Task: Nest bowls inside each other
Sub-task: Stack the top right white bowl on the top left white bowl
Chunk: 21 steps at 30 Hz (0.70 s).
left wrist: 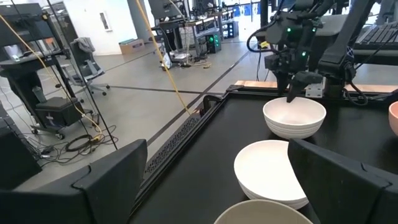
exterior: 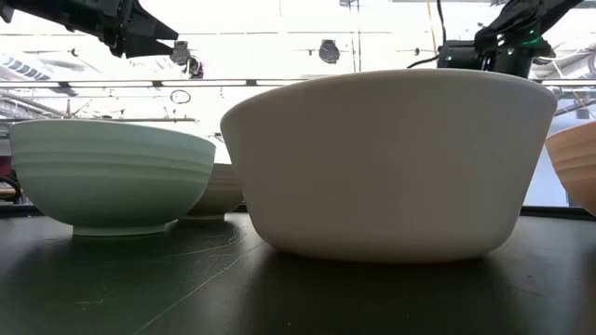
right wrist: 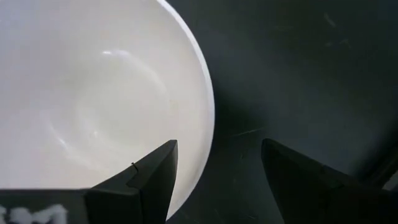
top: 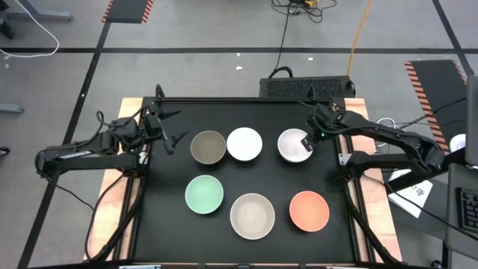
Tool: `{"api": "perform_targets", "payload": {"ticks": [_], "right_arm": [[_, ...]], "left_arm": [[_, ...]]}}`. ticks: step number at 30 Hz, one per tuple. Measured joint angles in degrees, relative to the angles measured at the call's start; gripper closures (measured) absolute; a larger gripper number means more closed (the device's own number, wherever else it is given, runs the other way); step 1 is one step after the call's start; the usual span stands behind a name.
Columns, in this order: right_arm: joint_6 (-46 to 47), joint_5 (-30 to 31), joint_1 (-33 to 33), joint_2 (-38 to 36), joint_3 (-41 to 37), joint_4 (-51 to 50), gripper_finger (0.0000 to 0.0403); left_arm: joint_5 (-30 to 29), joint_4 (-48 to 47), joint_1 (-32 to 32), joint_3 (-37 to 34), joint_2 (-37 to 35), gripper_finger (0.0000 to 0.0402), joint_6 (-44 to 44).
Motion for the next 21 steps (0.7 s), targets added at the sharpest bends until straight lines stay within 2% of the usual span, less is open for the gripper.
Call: {"api": "perform_targets", "payload": {"ticks": [5,12,16,21], "right_arm": [[-0.5,-0.4,0.0,1.9,0.0,1.8,0.0179],[-1.8,-4.4,0.0,4.6,0.0,5.0,0.0189],[-1.9,-4.4,0.0,5.5,0.0,5.8,0.0214],[-2.1,-4.3,0.0,5.5,0.0,6.5,0.0277]], "left_arm": [[0.0,0.0,0.0,0.0,0.0,0.0009,0.0],[0.0,0.0,0.0,0.0,0.0,0.0009,0.0],[0.0,-0.4,0.0,0.0,0.0,0.0009,0.0],[0.1,-0.7,0.0,0.0,0.0,0.0009,-0.1]]}}
